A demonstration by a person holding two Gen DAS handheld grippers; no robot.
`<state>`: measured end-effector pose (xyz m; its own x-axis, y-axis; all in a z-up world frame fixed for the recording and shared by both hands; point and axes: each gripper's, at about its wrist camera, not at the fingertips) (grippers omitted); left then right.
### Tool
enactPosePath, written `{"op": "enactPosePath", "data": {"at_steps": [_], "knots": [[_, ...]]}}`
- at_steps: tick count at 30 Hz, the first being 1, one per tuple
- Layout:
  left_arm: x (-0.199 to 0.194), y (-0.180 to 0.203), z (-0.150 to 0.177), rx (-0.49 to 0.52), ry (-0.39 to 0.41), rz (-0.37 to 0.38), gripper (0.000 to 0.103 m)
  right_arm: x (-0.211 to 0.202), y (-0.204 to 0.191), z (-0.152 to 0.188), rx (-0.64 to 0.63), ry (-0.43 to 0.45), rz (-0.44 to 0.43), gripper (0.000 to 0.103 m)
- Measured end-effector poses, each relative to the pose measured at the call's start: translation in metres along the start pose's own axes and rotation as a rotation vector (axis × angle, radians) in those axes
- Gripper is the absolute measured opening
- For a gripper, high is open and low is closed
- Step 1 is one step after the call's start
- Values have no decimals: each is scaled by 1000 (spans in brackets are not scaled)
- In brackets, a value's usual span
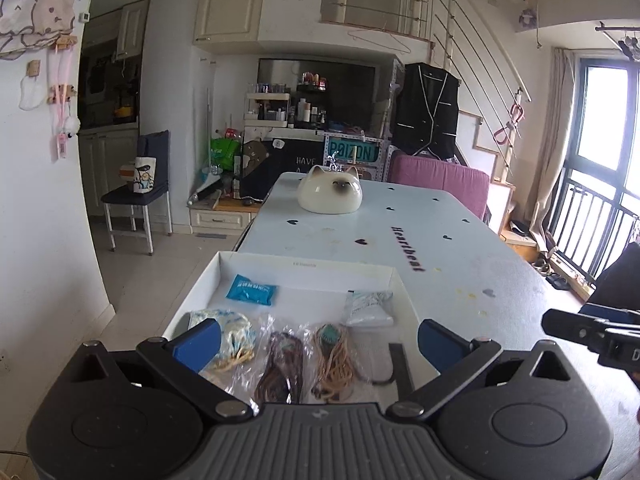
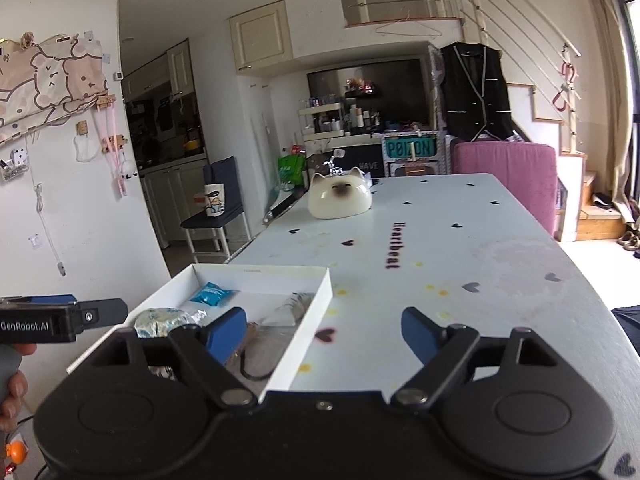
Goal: Organize soft objects
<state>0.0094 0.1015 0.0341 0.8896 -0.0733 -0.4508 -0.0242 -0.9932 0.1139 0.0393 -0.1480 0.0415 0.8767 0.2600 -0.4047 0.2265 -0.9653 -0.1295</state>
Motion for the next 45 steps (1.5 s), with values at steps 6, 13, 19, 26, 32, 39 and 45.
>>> {"op": "enactPosePath", "data": {"at_steps": [6, 13, 19, 26, 32, 39, 45], "knots": [[-9, 0, 22, 17, 19, -5, 103, -14, 5, 24, 8, 5, 41, 85], [-20, 6, 36, 56, 30, -8, 103, -28, 6, 46, -18, 17, 91, 98], [-28, 10, 48, 72, 49, 16, 103, -37, 11, 55, -17, 23, 121, 101], [-30, 19, 55, 97, 51, -1, 103, -44, 7, 56, -45, 61, 148, 103], [-31, 19, 58, 96, 45, -10, 103, -46, 7, 56, -47, 74, 152, 103], [-33, 19, 58, 96, 54, -8, 103, -47, 5, 56, -51, 76, 155, 103], [-33, 19, 58, 96, 53, -9, 103, -47, 4, 57, -52, 74, 158, 103]]}}
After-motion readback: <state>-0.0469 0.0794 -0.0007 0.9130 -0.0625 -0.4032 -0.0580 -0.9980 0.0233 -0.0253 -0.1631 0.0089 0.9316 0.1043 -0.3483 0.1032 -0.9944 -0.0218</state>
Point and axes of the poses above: each gripper's, at about its wrist camera, not at the fingertips, and x roughly the way its jaws point, y to its right, z to its underside, and after that the axes turned 4 degrees about z, right-handed
